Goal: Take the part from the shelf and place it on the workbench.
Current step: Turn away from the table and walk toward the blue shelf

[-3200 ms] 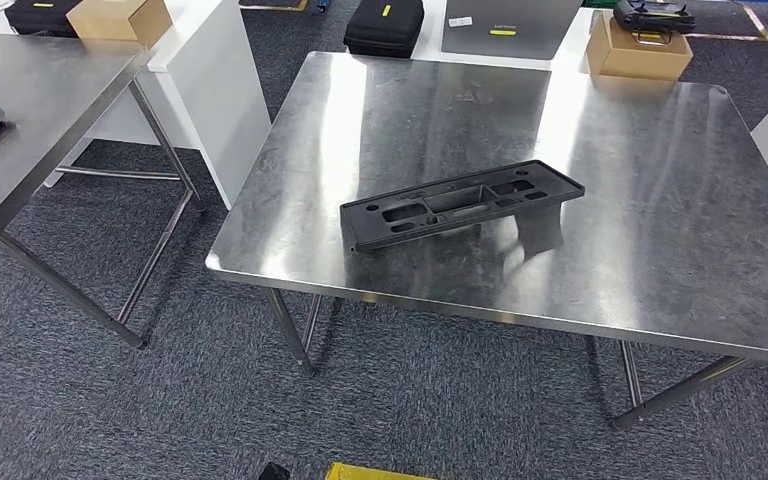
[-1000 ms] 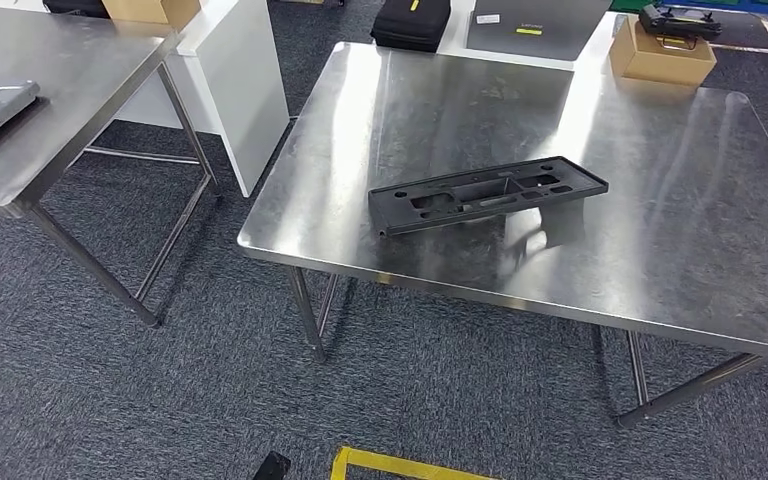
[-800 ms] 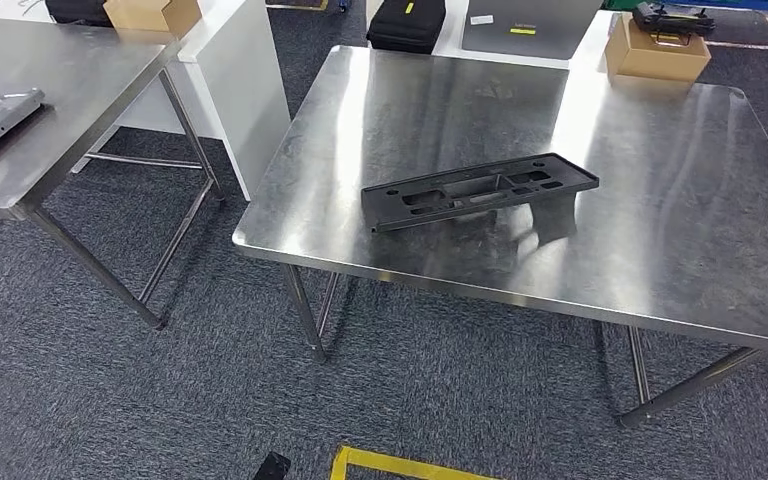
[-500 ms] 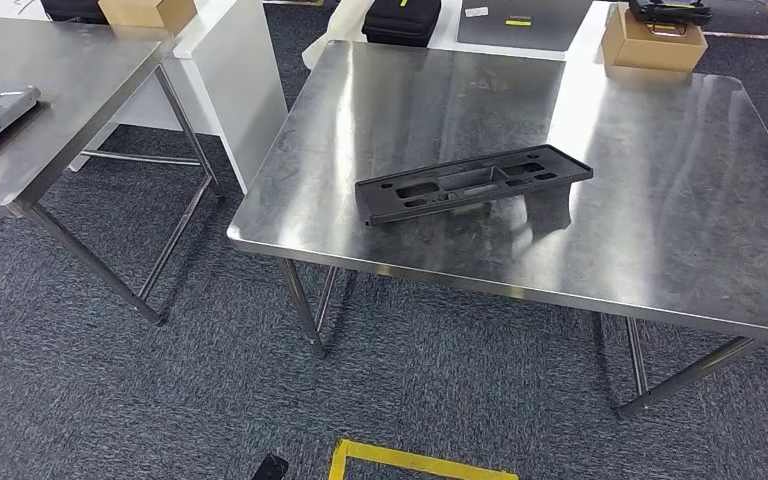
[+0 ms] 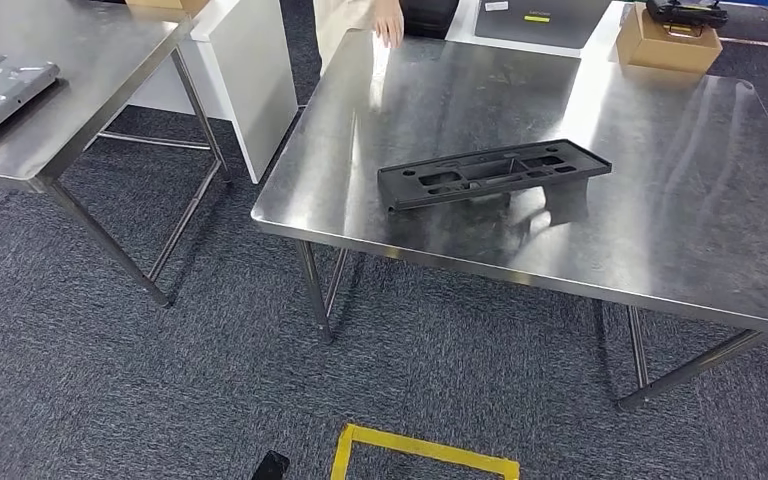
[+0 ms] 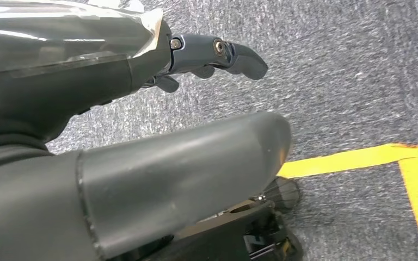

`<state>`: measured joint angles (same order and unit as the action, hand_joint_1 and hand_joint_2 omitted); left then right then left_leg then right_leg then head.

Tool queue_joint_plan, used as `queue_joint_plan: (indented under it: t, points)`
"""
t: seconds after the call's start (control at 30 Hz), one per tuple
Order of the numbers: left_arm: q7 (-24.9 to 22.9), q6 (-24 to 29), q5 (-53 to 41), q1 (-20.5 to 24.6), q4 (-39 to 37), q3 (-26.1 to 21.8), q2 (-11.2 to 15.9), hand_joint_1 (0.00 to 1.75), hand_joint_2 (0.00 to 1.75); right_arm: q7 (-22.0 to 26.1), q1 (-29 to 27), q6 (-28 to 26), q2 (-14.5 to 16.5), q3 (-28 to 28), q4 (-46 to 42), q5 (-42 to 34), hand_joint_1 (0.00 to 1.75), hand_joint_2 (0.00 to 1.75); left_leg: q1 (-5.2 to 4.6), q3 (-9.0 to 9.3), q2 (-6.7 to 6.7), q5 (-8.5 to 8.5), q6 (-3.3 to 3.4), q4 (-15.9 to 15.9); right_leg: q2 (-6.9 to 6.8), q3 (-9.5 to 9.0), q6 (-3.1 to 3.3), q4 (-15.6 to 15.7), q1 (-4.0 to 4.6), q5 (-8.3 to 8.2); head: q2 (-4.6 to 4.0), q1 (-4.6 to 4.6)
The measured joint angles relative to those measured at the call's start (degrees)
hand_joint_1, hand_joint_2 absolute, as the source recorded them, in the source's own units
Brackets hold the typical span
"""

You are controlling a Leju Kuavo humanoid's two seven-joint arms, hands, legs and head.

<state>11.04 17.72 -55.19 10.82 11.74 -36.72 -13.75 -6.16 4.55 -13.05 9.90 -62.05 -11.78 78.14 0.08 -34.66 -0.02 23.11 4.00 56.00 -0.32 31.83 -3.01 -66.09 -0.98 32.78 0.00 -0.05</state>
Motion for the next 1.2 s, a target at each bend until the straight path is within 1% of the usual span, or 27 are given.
queue_joint_plan:
  t: [0.07,0.1,0.17,0.23,0.27,0.3,0.37,0.4,0.43,0.47,0.53,0.57,0.6,0.63,0.7,0.73,0.77,0.8,0.87,0.9,0.93,0.97,1.0,1.07,1.1,1.13,1.2]
  points:
    - [0.0,0.0,0.0,0.0,0.0,0.0,0.0,0.00,0.00,0.0,0.2,0.0,0.0,0.0,0.0,0.0,0.00,0.00,-0.11,-0.91,-0.11,-0.50,-0.62,0.7,0.26,-5.12,-0.15,8.0,-0.03,-1.70,0.00,0.03]
    - [0.0,0.0,0.0,0.0,0.0,0.0,0.0,0.00,0.00,0.0,0.2,0.0,0.0,0.1,0.0,0.0,0.00,0.00,-0.21,-1.18,-0.18,-0.76,-0.94,1.1,0.46,-6.27,0.12,10.2,0.05,-1.99,0.00,0.05]
    - [0.0,0.1,0.0,0.0,0.0,0.0,0.0,0.00,0.00,-0.1,0.2,0.0,0.0,0.1,0.0,0.0,0.00,0.00,-0.34,-1.47,-0.35,-1.46,-1.50,1.3,0.77,-5.80,0.82,10.4,0.32,-2.35,0.00,-0.06]
    - [0.0,0.1,0.0,0.0,0.0,0.0,0.0,0.00,0.00,-0.1,0.3,0.0,0.1,0.2,0.0,0.0,0.00,0.00,-0.16,-2.15,-0.45,-0.98,-2.03,2.1,0.51,-4.94,1.72,10.2,-0.29,-3.02,0.00,-0.19]
    - [0.0,0.1,0.0,-0.1,0.0,-0.1,0.0,0.00,0.00,-0.1,0.3,0.0,0.1,0.2,0.0,0.0,0.00,0.00,-0.01,-2.77,-0.42,0.68,-2.34,3.5,0.31,-4.47,2.35,10.2,-0.51,-3.54,0.00,-0.28]
    - [0.0,0.1,0.0,-0.1,0.0,-0.1,0.1,0.00,0.00,-0.2,0.3,0.0,0.1,0.2,0.0,0.0,0.00,0.00,0.16,-3.68,-0.33,3.27,-2.66,6.1,0.10,-3.95,2.85,10.2,-0.65,-4.10,0.00,-0.39]
    - [0.0,0.2,0.0,-0.1,0.0,-0.1,0.1,0.00,0.00,-0.2,0.3,0.0,0.1,0.3,0.0,0.0,0.00,0.00,0.40,-5.79,-0.21,8.96,-3.23,13.7,-0.15,-2.65,3.36,10.2,-0.35,-5.23,0.00,-0.53]
    - [0.0,0.3,0.0,-0.1,0.0,-0.1,0.1,0.00,0.00,-0.2,0.3,0.0,0.1,0.3,0.0,0.0,0.00,0.00,0.50,-6.32,-0.20,10.46,-3.41,16.7,-0.24,-1.91,3.37,10.1,-0.25,-5.80,0.00,-0.55]
    - [0.0,0.3,0.0,-0.1,0.0,-0.1,0.1,0.00,0.00,-0.2,0.3,0.0,0.1,0.3,0.0,0.0,0.00,0.00,0.58,-5.94,-0.18,10.69,-3.48,18.0,-0.30,-1.12,3.31,9.9,-0.18,-6.33,0.00,-0.55]
    - [0.0,0.3,0.0,-0.1,0.0,-0.1,0.1,0.00,0.00,-0.2,0.3,0.0,0.1,0.3,0.0,0.0,0.00,0.00,0.62,-4.43,-0.17,9.81,-3.43,17.0,-0.32,-0.38,3.20,9.8,-0.13,-6.78,0.00,-0.56]
    - [0.0,0.3,0.0,0.0,0.0,-0.1,0.1,0.00,0.00,-0.2,0.3,0.0,0.2,0.3,0.0,0.0,0.00,0.00,0.59,1.61,-0.18,7.33,-2.86,9.5,-0.27,0.72,2.85,9.6,-0.08,-7.60,0.00,-0.58]
    - [0.0,0.3,-0.1,0.1,0.0,-0.1,0.1,0.00,0.00,-0.2,0.3,0.0,0.2,0.3,0.0,0.0,0.00,0.00,0.48,4.53,-0.20,6.81,-2.53,5.3,-0.26,1.09,2.56,9.6,0.01,-7.99,0.00,-0.55]
    - [0.1,0.3,-0.1,0.1,0.0,-0.1,0.1,0.00,0.00,-0.2,0.3,0.0,0.3,0.3,0.0,0.0,0.00,0.00,0.30,6.53,-0.22,6.67,-2.20,2.2,-0.27,1.31,2.23,9.6,0.07,-8.40,0.00,-0.51]
    - [0.1,0.3,-0.1,0.2,0.0,-0.1,0.1,0.00,0.00,-0.2,0.3,0.0,0.3,0.3,0.0,0.0,0.00,0.00,0.08,7.34,-0.23,6.84,-1.96,0.7,-0.30,1.47,1.83,9.6,0.06,-8.79,0.00,-0.54]
    - [0.1,0.3,-0.1,0.2,0.0,-0.1,0.1,0.00,0.00,-0.2,0.3,0.0,0.4,0.3,0.0,0.0,0.00,0.00,-0.12,7.04,-0.16,6.10,-1.30,-0.1,-0.33,1.69,0.97,9.8,0.16,-9.55,0.00,-0.60]
    - [0.1,0.3,-0.1,0.2,0.0,-0.1,0.1,0.00,0.00,-0.2,0.2,0.0,0.4,0.4,0.0,0.0,0.00,0.00,-0.08,6.81,-0.06,5.44,-0.90,-0.6,-0.28,2.10,0.77,9.5,0.20,-9.26,0.00,-0.66]
    - [0.1,0.3,-0.1,0.2,0.0,-0.1,0.1,0.00,0.00,-0.2,0.2,0.0,0.4,0.4,0.0,0.0,0.00,0.00,0.00,6.44,0.06,4.63,-0.39,-1.1,-0.19,2.79,0.87,8.4,0.30,-8.15,0.00,-0.55]
    - [0.1,0.3,-0.1,0.3,0.0,-0.1,0.0,0.00,0.00,-0.2,0.1,0.0,0.4,0.4,0.0,0.0,0.00,0.00,0.13,5.94,0.18,3.81,-0.05,-1.6,-0.09,3.84,1.15,6.0,0.40,-6.18,0.00,-0.40]
    - [0.2,0.3,-0.1,0.3,0.0,-0.1,0.0,0.00,0.00,-0.2,0.1,0.0,0.3,0.4,0.0,0.0,0.00,0.00,0.05,4.54,0.35,2.56,0.23,-1.7,0.04,6.46,1.73,-1.5,0.26,-1.22,0.00,-0.08]
    - [0.2,0.2,-0.1,0.2,0.0,-0.1,0.0,0.00,0.00,-0.2,0.1,0.0,0.3,0.4,0.0,0.0,0.00,0.00,0.04,3.72,0.43,1.99,0.14,-1.6,0.06,7.29,1.58,-5.1,0.23,0.33,0.00,-0.01]
    - [0.2,0.2,-0.1,0.2,0.0,-0.1,0.0,0.00,0.00,-0.2,0.1,0.0,0.3,0.4,0.0,0.0,0.00,0.00,0.04,2.96,0.50,1.41,0.06,-1.5,0.06,7.26,1.13,-7.1,0.20,0.80,0.00,0.00]
    - [0.2,0.2,-0.1,0.2,0.0,-0.1,0.0,0.00,0.00,-0.2,0.1,0.0,0.2,0.4,0.0,0.0,0.00,0.00,0.06,2.26,0.56,0.87,-0.08,-1.5,0.06,6.10,0.52,-6.9,0.15,0.22,0.00,0.01]
    - [0.2,0.2,-0.1,0.2,0.0,-0.1,0.0,0.00,0.00,-0.2,0.1,0.0,0.2,0.4,0.0,0.0,0.00,0.00,0.09,1.62,0.56,0.38,-0.27,-1.4,0.06,3.80,-0.10,-4.4,0.06,-1.01,0.00,0.02]
    - [0.2,0.2,-0.1,0.2,0.0,-0.1,0.0,0.00,0.00,-0.2,0.2,0.0,0.0,0.4,0.0,0.0,0.00,0.00,-0.01,0.45,0.53,-0.42,-0.83,-0.8,0.13,-2.81,-0.71,4.7,-0.16,-2.77,0.00,0.12]
    - [0.2,0.2,-0.1,0.2,0.0,-0.1,0.0,0.00,0.00,-0.1,0.2,0.0,0.0,0.4,0.0,0.0,0.00,0.00,-0.17,-0.05,0.53,-0.78,-1.14,-0.5,0.27,-5.28,-0.55,8.6,-0.10,-2.88,0.00,0.14]
    - [0.2,0.3,-0.1,0.2,0.0,-0.1,0.0,0.00,0.00,-0.1,0.3,0.0,0.1,0.4,0.0,0.0,0.00,0.00,-0.34,-0.43,0.52,-1.12,-1.40,-0.1,0.40,-6.67,-0.28,11.1,-0.01,-2.66,0.00,0.14]
    - [0.2,0.3,-0.1,0.2,0.0,-0.1,0.0,0.00,0.00,-0.1,0.2,0.0,0.1,0.4,0.0,0.0,0.00,0.00,-0.46,-0.91,0.49,-1.75,-1.75,0.2,0.51,-6.42,0.42,11.8,0.03,-2.52,0.00,0.05]
